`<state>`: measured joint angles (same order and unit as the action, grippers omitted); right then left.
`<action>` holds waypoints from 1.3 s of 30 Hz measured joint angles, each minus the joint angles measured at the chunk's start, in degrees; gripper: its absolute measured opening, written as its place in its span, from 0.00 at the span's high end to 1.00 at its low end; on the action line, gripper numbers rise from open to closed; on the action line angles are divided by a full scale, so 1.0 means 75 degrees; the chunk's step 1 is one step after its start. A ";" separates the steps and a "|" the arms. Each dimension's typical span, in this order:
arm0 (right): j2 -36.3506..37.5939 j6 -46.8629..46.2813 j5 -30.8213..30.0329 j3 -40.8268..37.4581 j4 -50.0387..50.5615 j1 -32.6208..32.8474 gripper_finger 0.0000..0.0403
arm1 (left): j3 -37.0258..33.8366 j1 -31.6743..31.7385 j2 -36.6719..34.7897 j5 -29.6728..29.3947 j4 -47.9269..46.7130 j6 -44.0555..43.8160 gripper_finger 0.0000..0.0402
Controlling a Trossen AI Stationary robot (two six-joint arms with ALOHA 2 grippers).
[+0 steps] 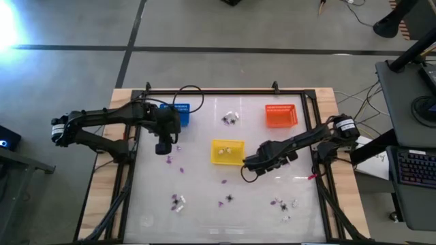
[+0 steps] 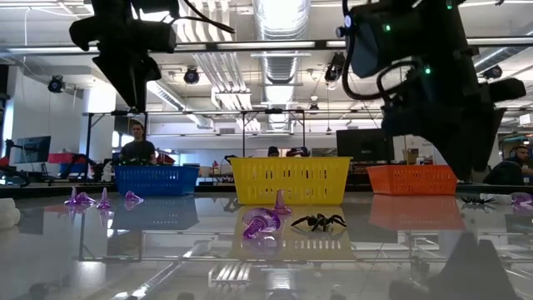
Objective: Sort Halloween decoration
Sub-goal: Put the black spider toy into the blue bin
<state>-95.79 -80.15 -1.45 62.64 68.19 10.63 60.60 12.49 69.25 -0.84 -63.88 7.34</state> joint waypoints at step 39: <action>0.0029 0.0902 0.0688 -0.2118 -0.2280 -0.1233 0.66 | 0.0000 0.0000 0.0000 0.0058 -0.0006 -0.0455 0.63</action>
<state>-95.57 -73.38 3.70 46.75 51.09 1.39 60.60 12.49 69.25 -0.40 -63.92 3.92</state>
